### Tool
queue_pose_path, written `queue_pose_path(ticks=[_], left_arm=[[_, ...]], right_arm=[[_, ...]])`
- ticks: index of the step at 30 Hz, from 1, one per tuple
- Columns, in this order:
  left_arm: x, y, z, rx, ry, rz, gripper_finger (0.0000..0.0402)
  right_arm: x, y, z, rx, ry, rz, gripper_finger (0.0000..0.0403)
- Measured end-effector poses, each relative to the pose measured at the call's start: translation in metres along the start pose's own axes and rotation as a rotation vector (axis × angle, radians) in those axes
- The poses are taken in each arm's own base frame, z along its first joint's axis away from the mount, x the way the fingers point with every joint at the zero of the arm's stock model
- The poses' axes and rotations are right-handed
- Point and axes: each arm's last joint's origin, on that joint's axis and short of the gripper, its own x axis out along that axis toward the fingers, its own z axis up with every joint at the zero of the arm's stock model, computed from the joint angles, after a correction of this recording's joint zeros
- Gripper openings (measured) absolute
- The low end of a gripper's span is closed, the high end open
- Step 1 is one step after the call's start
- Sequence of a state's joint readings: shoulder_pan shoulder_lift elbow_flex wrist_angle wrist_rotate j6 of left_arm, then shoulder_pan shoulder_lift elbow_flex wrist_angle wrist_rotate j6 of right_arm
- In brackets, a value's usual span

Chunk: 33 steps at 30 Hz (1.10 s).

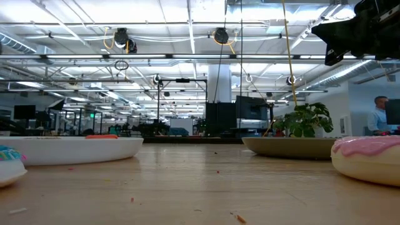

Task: Pick & Place donuts
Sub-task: Put the small white donut on the white plate

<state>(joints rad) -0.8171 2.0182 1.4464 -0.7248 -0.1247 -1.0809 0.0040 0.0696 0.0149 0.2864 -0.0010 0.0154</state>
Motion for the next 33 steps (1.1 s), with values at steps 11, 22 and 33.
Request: queue_pose_path(ticks=[11, 22, 33], left_arm=[[-0.08, 0.029, 0.015, -0.039, -0.074, 0.009, 0.0136], [-0.135, 0.077, 0.031, -0.03, -0.152, 0.13, 0.0136], [-0.117, 0.098, 0.053, -0.032, -0.091, 0.27, 0.0136]], right_arm=[[0.0, 0.0, 0.0, 0.003, 0.0, 0.0, 0.0], [0.0, 0.0, 0.0, 0.001, 0.0, 0.0, 0.0], [0.0, 0.0, 0.0, 0.0, 0.001, 0.0, 0.0]])
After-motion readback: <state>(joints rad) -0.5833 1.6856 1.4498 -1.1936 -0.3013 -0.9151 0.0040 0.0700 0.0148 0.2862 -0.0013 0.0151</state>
